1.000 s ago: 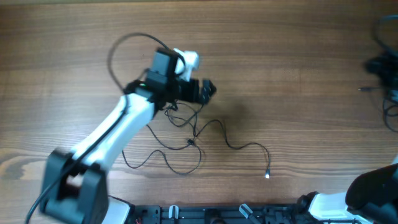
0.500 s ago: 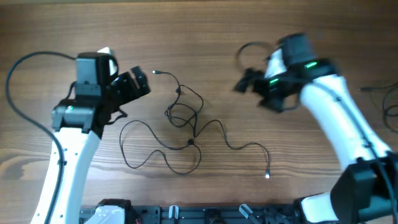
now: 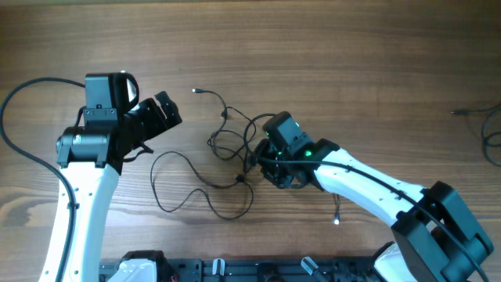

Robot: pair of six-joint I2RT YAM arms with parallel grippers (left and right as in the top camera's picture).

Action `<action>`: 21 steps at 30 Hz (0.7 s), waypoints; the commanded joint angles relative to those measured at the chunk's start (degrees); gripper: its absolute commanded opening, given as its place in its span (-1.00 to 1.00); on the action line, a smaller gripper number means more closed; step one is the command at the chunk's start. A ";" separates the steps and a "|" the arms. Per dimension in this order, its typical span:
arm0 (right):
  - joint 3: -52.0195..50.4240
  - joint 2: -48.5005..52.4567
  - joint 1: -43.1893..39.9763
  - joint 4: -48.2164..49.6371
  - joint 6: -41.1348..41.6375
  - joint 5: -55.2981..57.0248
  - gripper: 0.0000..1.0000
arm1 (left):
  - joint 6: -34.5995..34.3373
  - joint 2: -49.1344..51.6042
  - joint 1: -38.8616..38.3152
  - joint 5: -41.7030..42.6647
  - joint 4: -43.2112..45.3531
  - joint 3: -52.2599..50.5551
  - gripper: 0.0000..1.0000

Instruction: Untangle cables

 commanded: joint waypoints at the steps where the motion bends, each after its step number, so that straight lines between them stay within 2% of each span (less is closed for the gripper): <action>1: -0.37 0.44 0.00 1.53 7.43 7.28 0.01 | -0.44 -0.61 0.20 4.74 -0.72 0.15 1.00; 3: -0.37 0.61 0.00 1.53 7.41 8.02 -0.14 | -0.44 -0.52 0.20 4.74 -1.27 0.13 1.00; 8: -0.37 2.08 0.07 7.72 7.06 6.32 -0.29 | -0.44 0.37 0.13 4.74 -4.02 0.11 0.99; 10: -0.37 3.06 0.13 10.91 5.11 5.62 -0.47 | -0.46 1.07 0.15 4.76 -4.81 -0.09 0.99; 12: -0.37 4.11 0.11 12.61 4.20 5.64 -0.87 | -0.46 1.84 0.15 5.09 -4.87 -0.68 1.00; 13: -0.37 4.61 0.11 13.07 4.07 5.46 -0.92 | -0.46 2.27 0.15 5.62 -4.90 -0.85 1.00; 21: -0.33 2.16 -3.08 24.22 -13.38 3.96 -0.91 | -0.44 6.67 0.13 14.64 -5.07 -3.08 1.00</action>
